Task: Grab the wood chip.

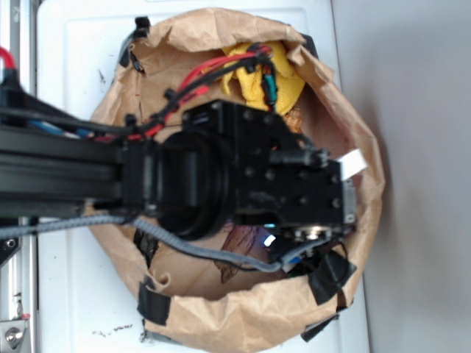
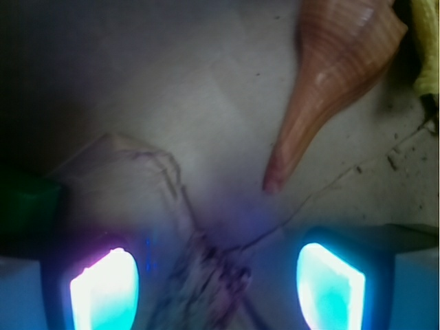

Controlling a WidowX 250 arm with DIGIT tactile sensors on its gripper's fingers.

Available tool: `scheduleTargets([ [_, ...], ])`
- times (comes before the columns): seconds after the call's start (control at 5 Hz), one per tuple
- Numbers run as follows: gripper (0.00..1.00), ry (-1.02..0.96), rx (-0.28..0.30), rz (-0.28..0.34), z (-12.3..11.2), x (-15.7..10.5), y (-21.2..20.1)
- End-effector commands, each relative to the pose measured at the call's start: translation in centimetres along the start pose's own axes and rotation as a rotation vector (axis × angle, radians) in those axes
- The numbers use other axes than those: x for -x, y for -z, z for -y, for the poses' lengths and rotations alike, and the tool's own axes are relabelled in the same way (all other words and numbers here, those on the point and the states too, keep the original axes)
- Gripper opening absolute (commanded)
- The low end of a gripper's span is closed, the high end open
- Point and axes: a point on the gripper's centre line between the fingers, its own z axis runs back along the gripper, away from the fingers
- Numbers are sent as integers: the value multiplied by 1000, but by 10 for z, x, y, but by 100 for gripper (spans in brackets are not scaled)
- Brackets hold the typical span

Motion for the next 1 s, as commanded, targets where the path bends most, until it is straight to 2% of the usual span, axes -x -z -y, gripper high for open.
scheduleTargets([
  [0.0,100,-4,28,10,17,-9,-13],
  [0.4,100,34,-37,54,10,2,13],
  [0.6,100,55,-86,71,1,8,29],
  [0.8,100,92,-100,82,-12,22,35],
])
